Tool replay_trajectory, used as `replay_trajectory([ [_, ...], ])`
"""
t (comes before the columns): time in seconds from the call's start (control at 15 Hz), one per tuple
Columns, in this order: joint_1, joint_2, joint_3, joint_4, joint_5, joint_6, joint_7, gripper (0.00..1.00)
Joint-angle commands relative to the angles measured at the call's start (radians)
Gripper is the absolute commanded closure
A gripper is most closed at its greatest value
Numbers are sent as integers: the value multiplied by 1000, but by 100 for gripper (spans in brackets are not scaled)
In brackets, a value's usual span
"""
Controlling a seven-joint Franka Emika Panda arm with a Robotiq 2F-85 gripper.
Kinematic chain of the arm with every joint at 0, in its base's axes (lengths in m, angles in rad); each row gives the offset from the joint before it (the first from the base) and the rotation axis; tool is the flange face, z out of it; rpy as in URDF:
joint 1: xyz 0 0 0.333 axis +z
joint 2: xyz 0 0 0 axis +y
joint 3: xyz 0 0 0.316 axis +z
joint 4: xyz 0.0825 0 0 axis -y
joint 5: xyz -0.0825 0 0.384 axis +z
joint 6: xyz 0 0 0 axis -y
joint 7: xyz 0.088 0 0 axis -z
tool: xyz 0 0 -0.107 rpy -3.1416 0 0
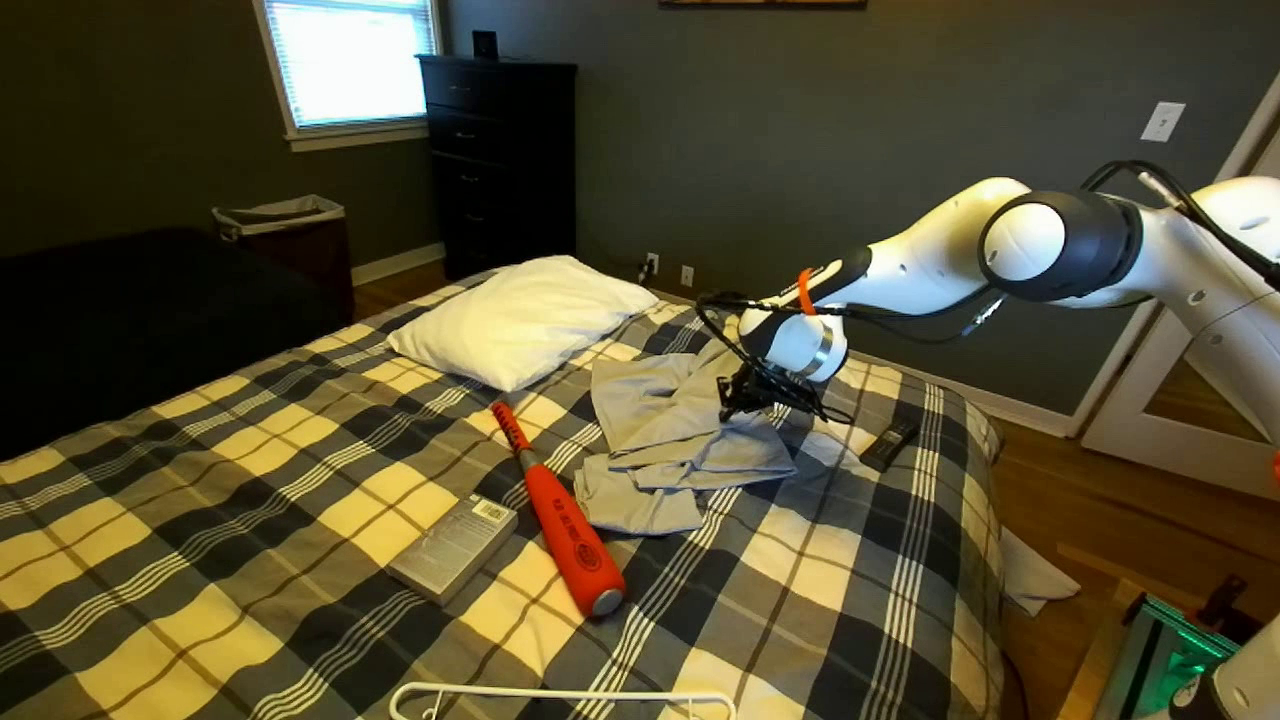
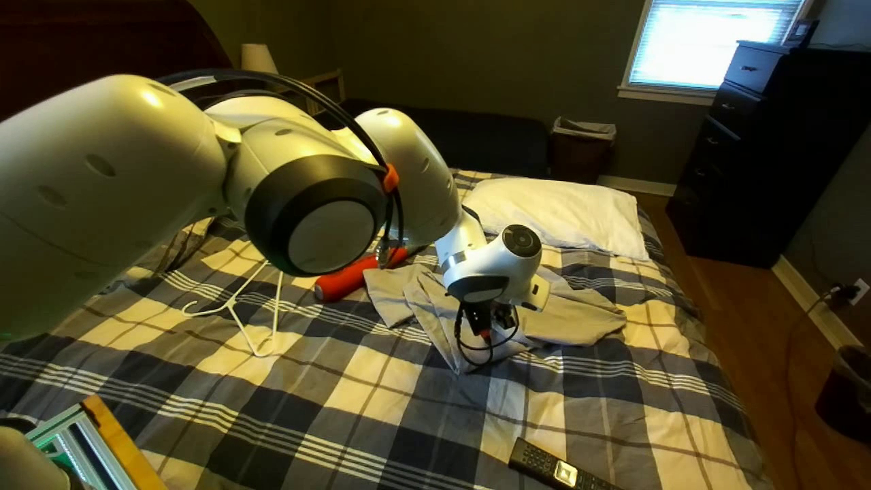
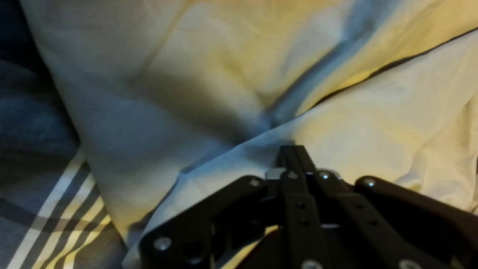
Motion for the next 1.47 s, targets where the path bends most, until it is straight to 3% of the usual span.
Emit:
replay_trajectory([
  [0.0, -20, -23, 22, -4, 0, -43, -11, 100],
  [0.07, -30, -25, 39, -9, 13, -33, -18, 74],
  [0.2, -74, -27, 105, -29, 59, -12, -42, 68],
  [0.4, -133, -62, 181, -102, 135, 17, -62, 44],
  [0.53, -155, -101, 203, -174, 166, 102, -86, 31],
  [0.6, -149, -129, 186, -212, 162, 123, -71, 22],
  [0.73, -60, -227, 40, -318, 109, 139, 52, 7],
  [0.8, -40, -262, -1, -359, 92, 98, 85, 1],
  [0.87, -13, -288, -44, -390, 70, 56, 113, 0],
  [0.93, -19, -316, -42, -420, 51, -11, 86, 0],
  [1.0, -46, -223, 0, -311, 90, 56, 45, 0],
  [1.2, -41, -244, -8, -326, 89, 44, 45, 0],
  [1.27, -11, -222, -36, -306, 98, 91, 99, 0],
  [1.4, -29, -169, -7, -251, 138, 98, 131, 0],
])
